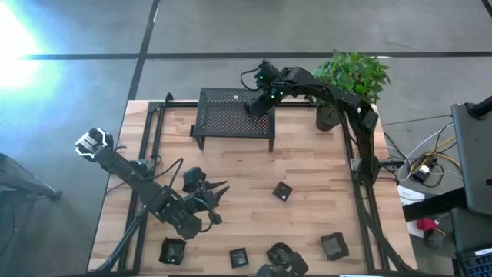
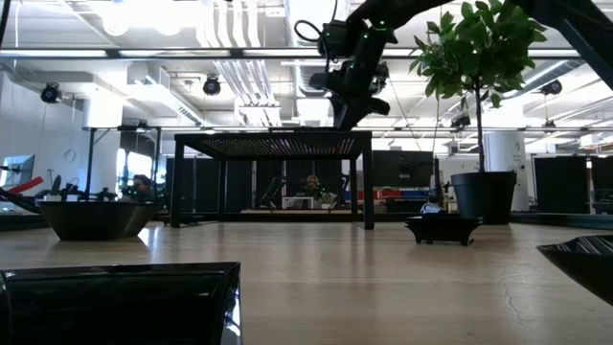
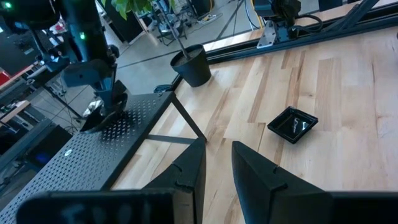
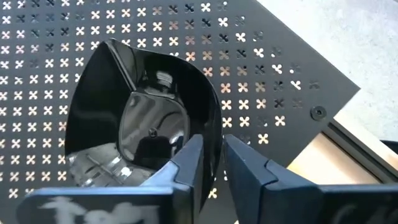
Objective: Pick & Place Mini shaped plates
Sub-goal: Put the stacked black leaf shaped plates on the shelf, then stack the black distorted square plate on top of the other black distorted square plate
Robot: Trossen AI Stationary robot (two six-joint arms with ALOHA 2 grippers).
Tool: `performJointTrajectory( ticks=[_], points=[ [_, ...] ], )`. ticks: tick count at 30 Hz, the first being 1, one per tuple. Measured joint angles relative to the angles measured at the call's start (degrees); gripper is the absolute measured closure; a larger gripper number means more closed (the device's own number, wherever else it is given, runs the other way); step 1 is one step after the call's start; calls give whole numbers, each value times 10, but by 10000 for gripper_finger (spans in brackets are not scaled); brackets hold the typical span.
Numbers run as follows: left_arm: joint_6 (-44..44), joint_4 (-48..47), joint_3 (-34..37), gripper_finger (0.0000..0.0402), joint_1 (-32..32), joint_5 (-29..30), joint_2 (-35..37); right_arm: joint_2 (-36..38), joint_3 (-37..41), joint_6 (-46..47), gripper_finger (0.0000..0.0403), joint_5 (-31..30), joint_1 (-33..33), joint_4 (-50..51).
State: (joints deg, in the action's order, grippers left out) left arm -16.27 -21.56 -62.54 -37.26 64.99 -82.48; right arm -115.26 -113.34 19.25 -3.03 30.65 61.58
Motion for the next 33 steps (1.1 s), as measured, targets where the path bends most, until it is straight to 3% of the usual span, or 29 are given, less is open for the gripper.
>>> performJointTrajectory(
  ticks=[8,21,29,33],
  points=[
    [0,0,0,323,0,0,0,10,0,-1,313,-1,0,5],
    [-3,-1,0,323,0,0,0,109,-7,-21,327,-2,-9,7],
    [-32,-21,0,323,0,-18,0,182,4,-91,335,-9,-90,8],
    [-49,-50,0,323,0,-71,1,217,18,-118,335,-17,-152,10]
  ],
)
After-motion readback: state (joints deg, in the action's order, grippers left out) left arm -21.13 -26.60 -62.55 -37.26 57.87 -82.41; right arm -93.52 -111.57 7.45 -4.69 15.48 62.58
